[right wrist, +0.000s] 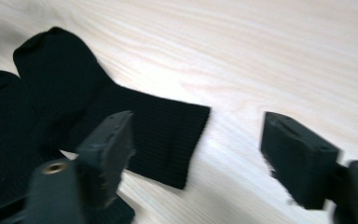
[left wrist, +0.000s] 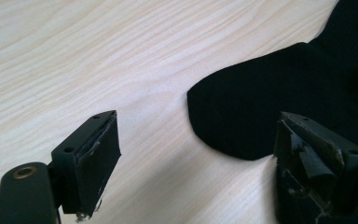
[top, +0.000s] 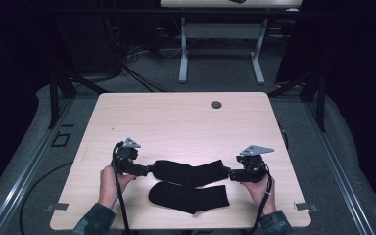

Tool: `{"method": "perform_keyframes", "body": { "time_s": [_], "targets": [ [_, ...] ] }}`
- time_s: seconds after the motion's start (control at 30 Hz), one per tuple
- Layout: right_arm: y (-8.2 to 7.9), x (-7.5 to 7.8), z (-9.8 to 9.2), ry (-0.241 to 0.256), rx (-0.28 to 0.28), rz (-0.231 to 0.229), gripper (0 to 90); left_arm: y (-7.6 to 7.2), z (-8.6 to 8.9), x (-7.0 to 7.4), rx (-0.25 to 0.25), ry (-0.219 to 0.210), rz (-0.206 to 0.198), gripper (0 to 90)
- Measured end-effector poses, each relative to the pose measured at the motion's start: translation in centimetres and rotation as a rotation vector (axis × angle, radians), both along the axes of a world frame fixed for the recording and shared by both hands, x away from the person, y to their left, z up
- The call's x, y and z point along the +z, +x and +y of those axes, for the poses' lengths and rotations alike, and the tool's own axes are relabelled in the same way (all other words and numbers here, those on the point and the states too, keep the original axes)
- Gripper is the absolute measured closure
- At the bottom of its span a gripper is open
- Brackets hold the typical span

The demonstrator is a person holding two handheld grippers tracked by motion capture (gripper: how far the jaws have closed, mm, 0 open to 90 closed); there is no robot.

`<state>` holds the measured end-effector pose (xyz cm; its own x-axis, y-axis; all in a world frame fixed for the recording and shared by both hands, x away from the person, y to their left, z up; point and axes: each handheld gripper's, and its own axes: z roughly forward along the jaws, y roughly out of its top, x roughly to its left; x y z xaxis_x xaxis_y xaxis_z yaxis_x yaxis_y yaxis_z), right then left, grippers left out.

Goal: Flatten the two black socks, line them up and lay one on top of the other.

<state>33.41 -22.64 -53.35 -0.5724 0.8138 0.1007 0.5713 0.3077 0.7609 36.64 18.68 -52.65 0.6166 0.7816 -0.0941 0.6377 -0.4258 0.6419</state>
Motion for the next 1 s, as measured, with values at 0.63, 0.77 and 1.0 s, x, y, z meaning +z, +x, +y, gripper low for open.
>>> {"method": "perform_keyframes", "body": {
  "time_s": [0.63,0.77,1.0],
  "targets": [
    [-3.7,1.0,-8.6,-0.028,-0.165,-0.069,0.0,-4.3,7.6,-0.7,0.170,-0.002,-0.008,1.3],
    [-3.9,0.1,-9.9,-0.033,-0.197,-0.049,0.0,-4.8,9.0,-1.7,0.207,-0.001,0.008,0.1],
    [-4.0,-1.9,-11.4,-0.029,-0.240,-0.017,0.0,-5.6,10.7,-3.1,0.263,0.009,0.004,0.0]
  ]
}}
